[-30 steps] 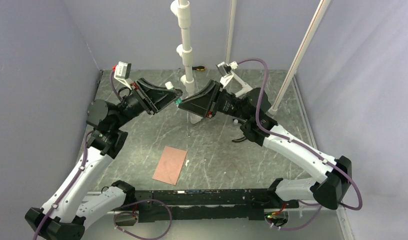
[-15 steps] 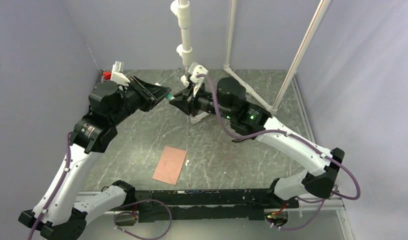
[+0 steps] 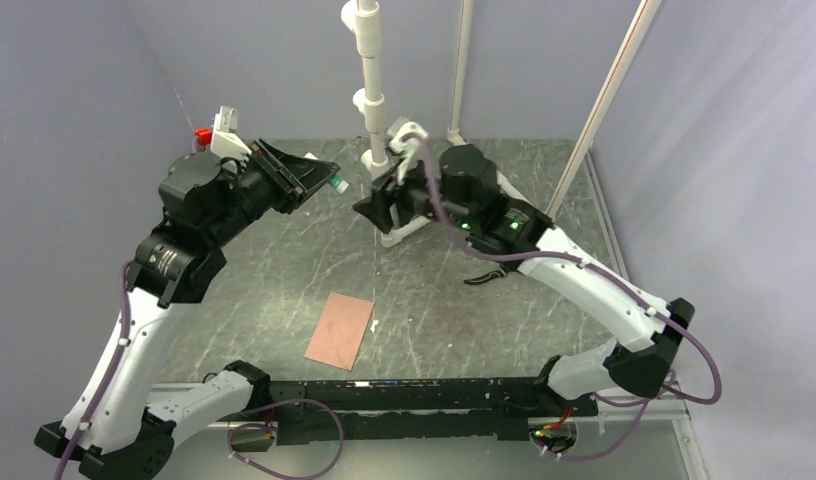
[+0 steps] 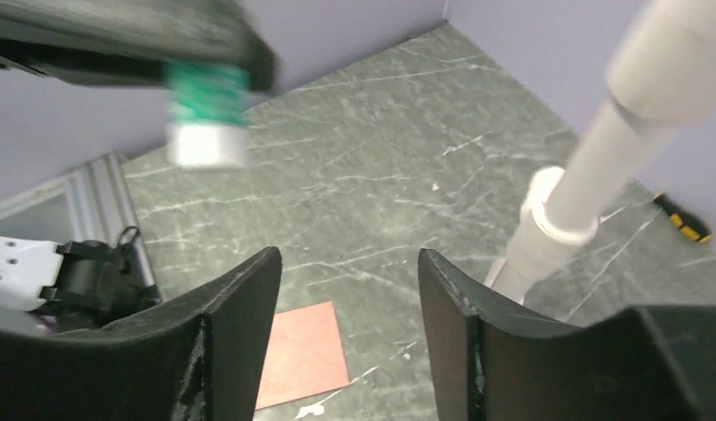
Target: Place the letter into the envelope and seal it
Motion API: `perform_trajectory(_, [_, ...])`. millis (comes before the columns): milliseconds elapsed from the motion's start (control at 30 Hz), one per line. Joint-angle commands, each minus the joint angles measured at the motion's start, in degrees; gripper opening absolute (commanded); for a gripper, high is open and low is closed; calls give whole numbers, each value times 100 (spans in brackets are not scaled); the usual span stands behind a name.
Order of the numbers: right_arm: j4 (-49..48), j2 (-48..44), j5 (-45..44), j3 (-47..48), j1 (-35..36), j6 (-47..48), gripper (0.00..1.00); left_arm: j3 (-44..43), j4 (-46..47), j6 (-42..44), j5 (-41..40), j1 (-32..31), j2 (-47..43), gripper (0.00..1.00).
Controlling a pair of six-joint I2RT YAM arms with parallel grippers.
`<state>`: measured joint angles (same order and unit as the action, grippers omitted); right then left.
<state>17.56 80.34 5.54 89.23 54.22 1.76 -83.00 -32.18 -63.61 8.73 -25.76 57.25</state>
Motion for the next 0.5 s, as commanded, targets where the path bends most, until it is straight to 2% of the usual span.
perform_trajectory(0, [-919,-1032,1535,-586,-502,-2145,67,165,1353,1018,733,1,-372,2])
perform_trajectory(100, [-2415,-1482,2060,-1461,-620,-3602,77,461,2196,1196,1502,1,-494,2])
perform_trajectory(267, [-4248,-1648,2167,-2160,-623,-5387,79,774,3789,1076,2805,1,-454,3])
perform_trajectory(367, [-4965,-1512,2271,-2211,-606,-5906,80,732,3785,1070,2995,1,-366,2])
perform_trajectory(467, [-5003,-1291,2203,-2072,-633,-5963,79,733,3764,1015,2980,1,-265,2])
